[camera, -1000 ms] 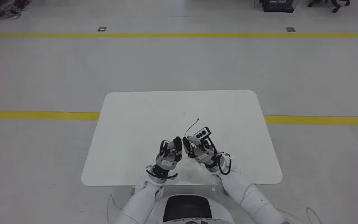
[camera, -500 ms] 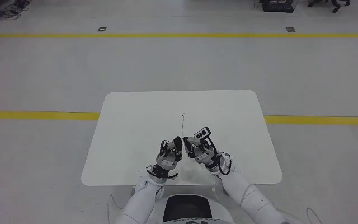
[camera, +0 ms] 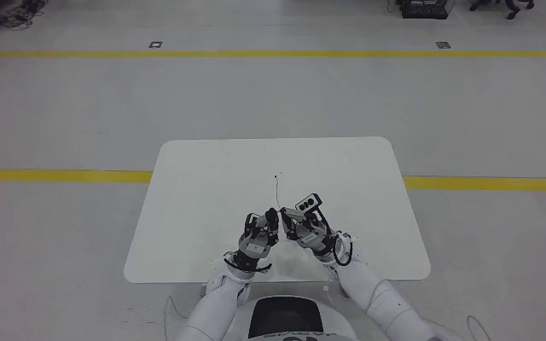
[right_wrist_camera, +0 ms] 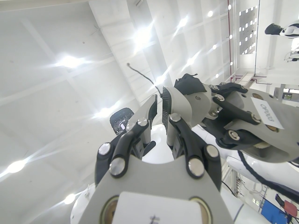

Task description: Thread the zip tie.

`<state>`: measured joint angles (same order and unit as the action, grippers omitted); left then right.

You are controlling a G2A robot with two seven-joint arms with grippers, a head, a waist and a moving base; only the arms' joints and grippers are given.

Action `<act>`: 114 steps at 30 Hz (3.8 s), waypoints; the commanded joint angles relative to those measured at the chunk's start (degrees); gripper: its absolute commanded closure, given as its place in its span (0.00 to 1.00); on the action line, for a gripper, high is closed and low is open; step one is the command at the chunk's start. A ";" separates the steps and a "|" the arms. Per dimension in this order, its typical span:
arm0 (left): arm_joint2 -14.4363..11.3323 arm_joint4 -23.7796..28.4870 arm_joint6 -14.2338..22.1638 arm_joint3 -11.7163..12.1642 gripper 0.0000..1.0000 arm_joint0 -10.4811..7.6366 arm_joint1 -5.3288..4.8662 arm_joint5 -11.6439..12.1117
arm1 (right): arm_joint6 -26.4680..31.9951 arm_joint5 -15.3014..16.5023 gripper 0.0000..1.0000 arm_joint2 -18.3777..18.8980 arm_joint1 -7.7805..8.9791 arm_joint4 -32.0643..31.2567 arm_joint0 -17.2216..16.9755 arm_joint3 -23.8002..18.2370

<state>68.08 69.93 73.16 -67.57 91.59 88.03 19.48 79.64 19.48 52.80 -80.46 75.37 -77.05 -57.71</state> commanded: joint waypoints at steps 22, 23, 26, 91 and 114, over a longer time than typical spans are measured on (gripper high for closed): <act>-0.03 -0.22 0.23 -0.02 1.00 0.14 0.09 0.00 | 0.00 -0.07 0.93 -0.88 0.40 0.71 0.60 0.52; -0.02 -0.24 0.22 -0.02 1.00 0.14 0.09 0.00 | 0.00 -0.07 0.93 -0.89 0.42 0.75 0.62 0.52; 0.01 -0.29 0.19 -0.04 1.00 0.15 0.11 0.00 | 0.00 -0.13 0.93 -0.94 0.52 0.82 0.70 0.53; 0.02 -0.30 0.22 0.59 1.00 -0.27 0.28 0.00 | 0.00 -0.13 1.00 -2.49 1.21 0.85 2.42 1.89; -0.08 0.01 0.50 0.84 1.00 -0.47 0.29 0.00 | 0.00 0.00 1.00 -2.11 1.38 -0.56 2.10 2.27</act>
<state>68.00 69.92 73.64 -66.74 91.14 88.32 19.48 79.64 19.48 50.62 -79.08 74.95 -74.92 -55.46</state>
